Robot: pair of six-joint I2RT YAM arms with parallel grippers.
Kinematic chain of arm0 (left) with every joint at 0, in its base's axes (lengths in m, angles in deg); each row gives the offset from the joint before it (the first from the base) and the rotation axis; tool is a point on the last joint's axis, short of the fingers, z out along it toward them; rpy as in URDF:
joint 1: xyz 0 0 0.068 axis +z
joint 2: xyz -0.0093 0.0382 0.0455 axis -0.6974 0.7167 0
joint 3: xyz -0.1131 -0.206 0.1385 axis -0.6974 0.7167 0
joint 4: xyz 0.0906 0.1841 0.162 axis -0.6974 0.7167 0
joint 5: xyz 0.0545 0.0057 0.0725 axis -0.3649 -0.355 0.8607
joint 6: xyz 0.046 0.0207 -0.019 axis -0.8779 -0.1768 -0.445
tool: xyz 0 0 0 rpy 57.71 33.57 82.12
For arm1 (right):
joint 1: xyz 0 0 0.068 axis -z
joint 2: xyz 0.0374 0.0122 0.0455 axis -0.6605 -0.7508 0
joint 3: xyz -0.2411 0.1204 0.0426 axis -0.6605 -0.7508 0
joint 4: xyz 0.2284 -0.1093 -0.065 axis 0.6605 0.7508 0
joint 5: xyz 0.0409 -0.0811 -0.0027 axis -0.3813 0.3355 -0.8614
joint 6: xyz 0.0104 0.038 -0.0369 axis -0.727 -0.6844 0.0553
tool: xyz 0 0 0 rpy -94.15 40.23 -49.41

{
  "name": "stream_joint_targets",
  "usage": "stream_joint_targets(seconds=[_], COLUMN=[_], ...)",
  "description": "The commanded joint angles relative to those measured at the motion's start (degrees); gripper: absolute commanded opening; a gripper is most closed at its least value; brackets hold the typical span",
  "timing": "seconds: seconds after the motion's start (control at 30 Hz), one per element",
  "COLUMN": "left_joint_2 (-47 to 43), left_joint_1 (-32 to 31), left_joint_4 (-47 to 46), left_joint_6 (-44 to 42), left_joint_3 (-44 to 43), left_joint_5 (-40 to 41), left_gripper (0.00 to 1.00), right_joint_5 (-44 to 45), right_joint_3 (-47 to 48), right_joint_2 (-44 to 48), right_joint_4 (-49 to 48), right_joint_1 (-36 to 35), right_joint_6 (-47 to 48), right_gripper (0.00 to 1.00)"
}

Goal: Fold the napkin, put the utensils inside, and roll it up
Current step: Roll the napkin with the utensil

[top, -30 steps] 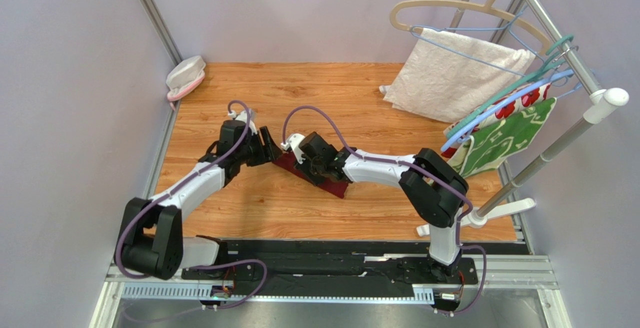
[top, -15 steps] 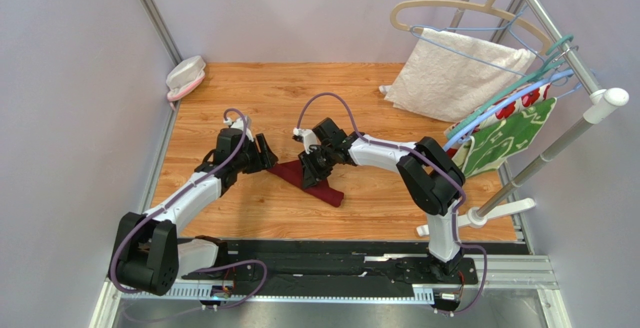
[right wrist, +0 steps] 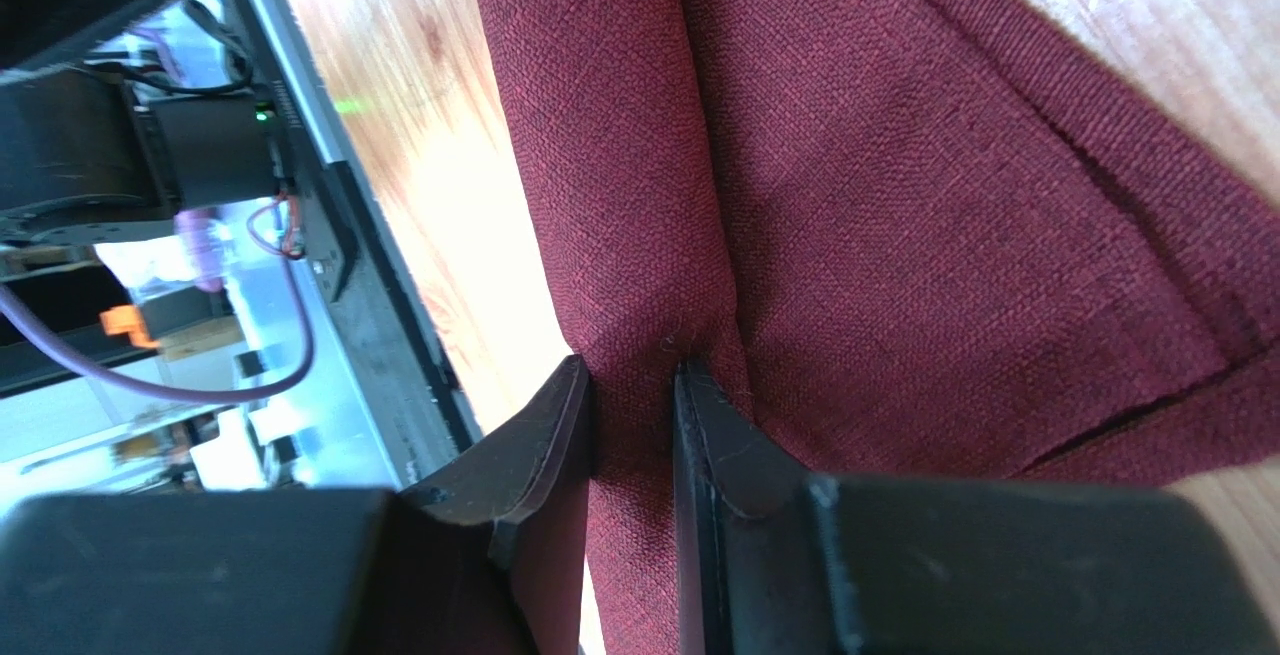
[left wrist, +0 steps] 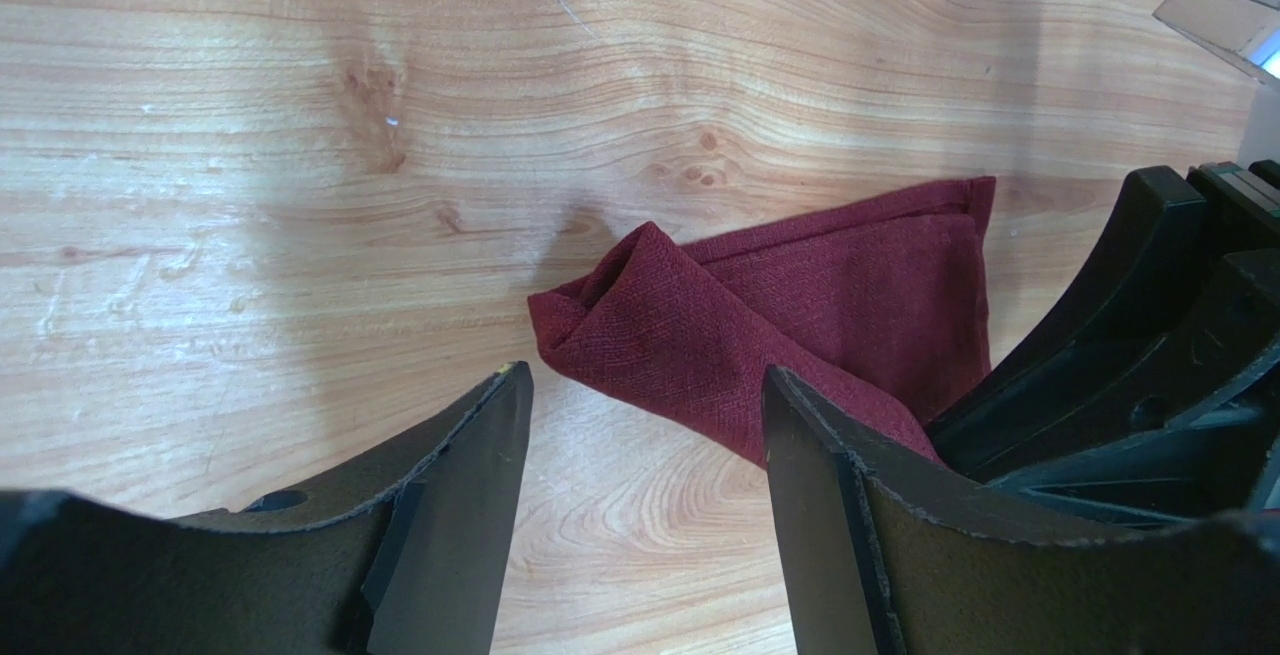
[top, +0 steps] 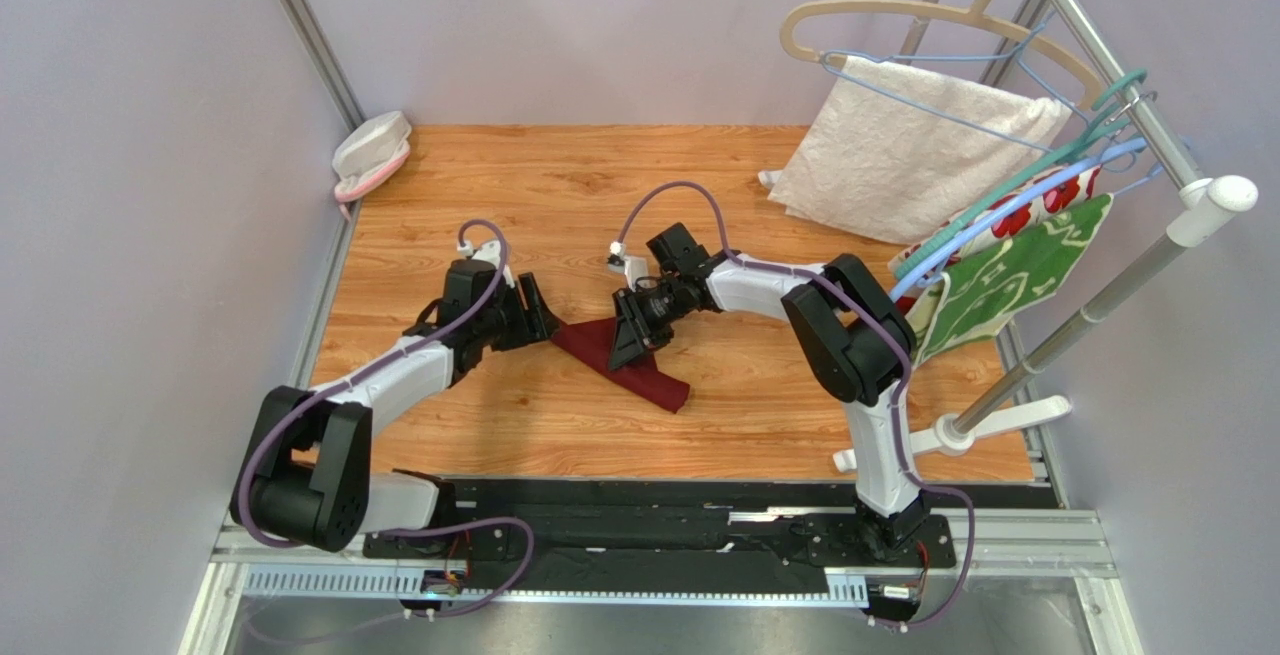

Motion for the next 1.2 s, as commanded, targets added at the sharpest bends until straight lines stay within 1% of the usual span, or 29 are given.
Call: stream_joint_targets(seconds=[0.0,0.23,0.3,0.33,0.37,0.4,0.43,0.47,0.5,0.53,0.67,0.77,0.8,0.83,0.87,0.93,0.97,1.03,1.07,1.17], left_joint_2=[2.16,6.64,7.7,8.05,8.58,8.84,9.11,9.46,9.46,9.72,10.07,10.51,10.6,10.69,10.86,11.04,11.22,11.31,11.39,11.66], left_joint_1=[0.2,0.2,0.2,0.2,0.2,0.2,0.2,0.2,0.2,0.2,0.2,0.2,0.2,0.2,0.2,0.2,0.2,0.2,0.2,0.2], left_joint_4=[-5.46,-8.98,-9.68,-9.51,-9.16,-8.11,-7.49,-6.88,-5.91,-5.38,-2.57,-0.98,-0.81,-0.63,-0.46,0.07,0.25,0.6,0.77,0.69], left_joint_6=[-0.23,1.1,1.18,1.19,1.1,1.01,0.92,0.83,0.75,0.66,-0.31,-0.66,-0.66,-0.66,-0.57,-0.57,-0.57,-0.66,-0.66,-0.66], left_joint_3=[-0.67,-0.75,-0.93,-1.28,-1.63,-2.07,-2.94,-3.3,-3.74,-4.35,-6.02,-6.9,-6.99,-7.34,-7.43,-7.78,-7.96,-8.22,-8.31,-8.66], left_joint_5=[-2.53,-3.95,-4.65,-4.83,-4.83,-5.0,-5.0,-5.09,-5.09,-4.92,-4.74,-5.0,-5.18,-5.09,-5.18,-5.18,-5.09,-5.09,-5.18,-5.27], left_gripper=[0.66,0.65,0.61,0.6,0.55,0.52,0.49,0.46,0.44,0.44,0.42,0.41,0.41,0.41,0.41,0.41,0.41,0.41,0.41,0.41], right_joint_5=[2.78,2.42,2.51,2.51,2.51,2.6,2.77,2.95,3.39,3.74,7.16,11.11,13.82,14.72,15.34,19.28,24.0,29.29,34.71,42.29], right_joint_3=[-0.7,0.18,0.26,0.26,0.35,0.7,0.96,1.4,2.28,2.89,4.74,3.7,2.65,1.68,0.1,-0.96,-0.88,-0.7,-0.53,0.0], right_joint_2=[-4.88,-6.3,-5.59,-5.07,-4.54,-3.32,-2.7,-2.17,-0.77,-0.06,4.42,9.07,10.65,11.8,13.72,15.23,16.46,17.08,17.08,15.77], right_joint_4=[3.74,3.03,3.03,3.12,3.12,3.3,3.99,4.52,5.05,6.1,7.87,5.6,3.76,0.95,-0.12,-0.83,-0.4,1.27,1.71,2.77], right_joint_1=[0.14,0.76,0.76,0.75,0.75,0.75,0.75,0.75,0.75,0.75,0.67,0.32,-0.12,-0.21,-0.82,-2.49,-5.11,-8.19,-11.26,-16.01], right_joint_6=[-1.27,-1.89,-1.62,-1.54,-1.36,-1.36,-1.1,-0.92,-0.66,-0.31,0.57,1.27,1.02,0.93,1.01,2.94,4.25,8.03,8.92,11.47], right_gripper=[0.11,0.11,0.13,0.17,0.2,0.22,0.29,0.32,0.36,0.43,0.5,0.52,0.53,0.53,0.54,0.54,0.54,0.53,0.53,0.52])
